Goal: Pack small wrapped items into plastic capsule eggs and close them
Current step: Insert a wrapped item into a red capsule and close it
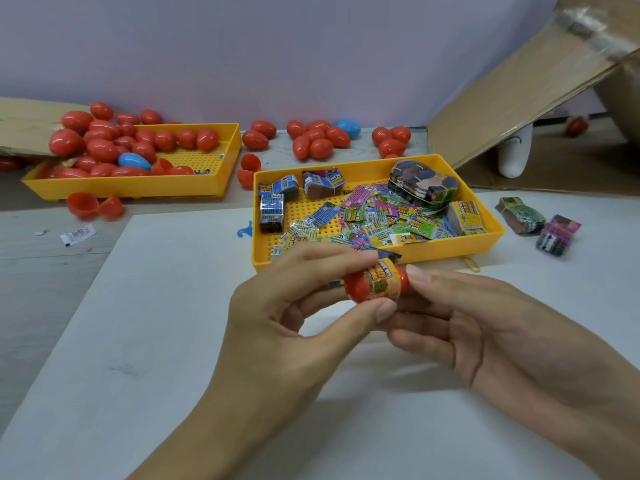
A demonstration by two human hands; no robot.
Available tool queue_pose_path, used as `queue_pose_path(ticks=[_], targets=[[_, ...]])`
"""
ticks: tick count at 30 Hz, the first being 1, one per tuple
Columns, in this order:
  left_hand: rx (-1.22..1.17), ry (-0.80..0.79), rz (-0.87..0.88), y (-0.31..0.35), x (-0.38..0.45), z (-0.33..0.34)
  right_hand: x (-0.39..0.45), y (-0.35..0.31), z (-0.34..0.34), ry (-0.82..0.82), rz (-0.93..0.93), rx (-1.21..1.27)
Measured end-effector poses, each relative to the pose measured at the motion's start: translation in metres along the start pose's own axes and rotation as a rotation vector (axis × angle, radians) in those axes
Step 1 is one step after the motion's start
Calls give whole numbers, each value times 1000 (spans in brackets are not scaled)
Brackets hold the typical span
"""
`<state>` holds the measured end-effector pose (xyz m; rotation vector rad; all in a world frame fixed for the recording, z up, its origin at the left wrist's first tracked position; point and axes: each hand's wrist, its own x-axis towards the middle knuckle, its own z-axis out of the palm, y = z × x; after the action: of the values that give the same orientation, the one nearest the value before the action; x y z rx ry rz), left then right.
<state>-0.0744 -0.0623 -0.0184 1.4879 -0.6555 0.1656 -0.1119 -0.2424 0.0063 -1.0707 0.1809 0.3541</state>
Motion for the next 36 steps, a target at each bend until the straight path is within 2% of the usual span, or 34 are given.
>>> queue_pose_path(ticks=[7, 9, 13, 15, 17, 20, 22, 25, 27, 29, 31, 34, 36], targets=[[58, -58, 19, -1, -2, 1, -2, -1, 6, 42, 43, -40], [68, -87, 10, 0, -4, 2, -2, 1, 5, 90, -19, -107], [-34, -29, -303, 3, -3, 3, -2, 7, 0, 197, -369, -354], [-154, -38, -453, 4, 0, 4, -3, 10, 2, 154, -507, -505], [-269, -55, -516, 3, 1, 3, -5, 13, 4, 82, -564, -566], [-256, -24, -445, 1, 1, -1, -5, 11, 2, 84, -548, -513], [-192, -22, -349, 1, 1, -3, -4, 6, 4, 148, -463, -451], [-124, -61, -201, 0, -2, 0, -3, 6, 6, 134, -343, -460], [-187, -51, -235, 1, -3, 2, -3, 8, 6, 131, -386, -486], [-258, 5, -379, 3, -1, 2, -3, 10, 4, 166, -486, -555], [-313, -14, -485, 5, 1, 2, -3, 12, 2, 207, -592, -668], [-348, -38, -460, 4, 1, 4, -4, 16, 2, 194, -685, -761], [-368, -23, -433, 4, 1, 3, -4, 16, 2, 182, -623, -685]])
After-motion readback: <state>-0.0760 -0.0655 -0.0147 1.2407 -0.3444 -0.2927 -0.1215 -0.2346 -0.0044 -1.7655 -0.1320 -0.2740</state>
